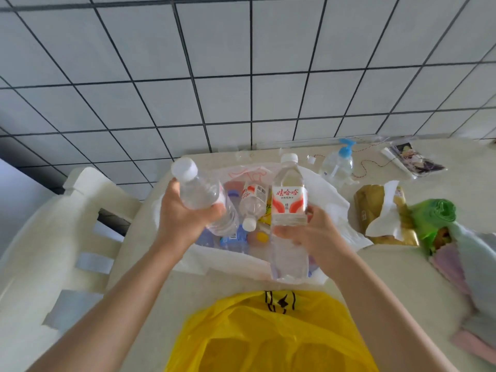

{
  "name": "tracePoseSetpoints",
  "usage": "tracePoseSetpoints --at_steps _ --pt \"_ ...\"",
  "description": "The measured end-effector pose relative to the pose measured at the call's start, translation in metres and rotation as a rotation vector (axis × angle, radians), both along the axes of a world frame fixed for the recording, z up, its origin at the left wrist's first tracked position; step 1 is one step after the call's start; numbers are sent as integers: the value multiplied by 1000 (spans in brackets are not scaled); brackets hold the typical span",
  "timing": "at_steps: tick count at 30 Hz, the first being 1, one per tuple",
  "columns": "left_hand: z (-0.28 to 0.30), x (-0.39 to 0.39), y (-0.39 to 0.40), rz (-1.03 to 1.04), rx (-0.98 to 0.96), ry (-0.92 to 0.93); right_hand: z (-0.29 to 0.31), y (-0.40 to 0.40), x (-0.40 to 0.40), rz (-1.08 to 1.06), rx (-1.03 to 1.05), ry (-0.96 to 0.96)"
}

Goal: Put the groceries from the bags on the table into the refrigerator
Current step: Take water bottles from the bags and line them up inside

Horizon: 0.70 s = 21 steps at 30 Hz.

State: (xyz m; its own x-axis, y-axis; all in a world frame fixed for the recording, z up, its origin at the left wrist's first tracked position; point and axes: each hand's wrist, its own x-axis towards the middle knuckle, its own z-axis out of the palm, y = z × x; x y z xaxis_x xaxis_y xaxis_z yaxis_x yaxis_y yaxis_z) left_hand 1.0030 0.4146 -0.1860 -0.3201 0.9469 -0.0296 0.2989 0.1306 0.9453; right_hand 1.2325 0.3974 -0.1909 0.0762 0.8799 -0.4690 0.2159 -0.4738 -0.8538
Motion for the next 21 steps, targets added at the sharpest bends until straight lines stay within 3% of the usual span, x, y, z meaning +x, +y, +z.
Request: tracePoseSetpoints --at_steps 6,9,13,21 --pt "33 -2 -82 -51 59 -695 53 -91 10 31 98 299" --pt "31 6 -131 -109 30 -850 61 -143 10 -26 123 319" --pt "27 28 -204 -49 -108 -779 62 -210 2 -99 145 281" --pt "18 36 -325 -169 -302 -776 52 -346 -10 -275 111 261"
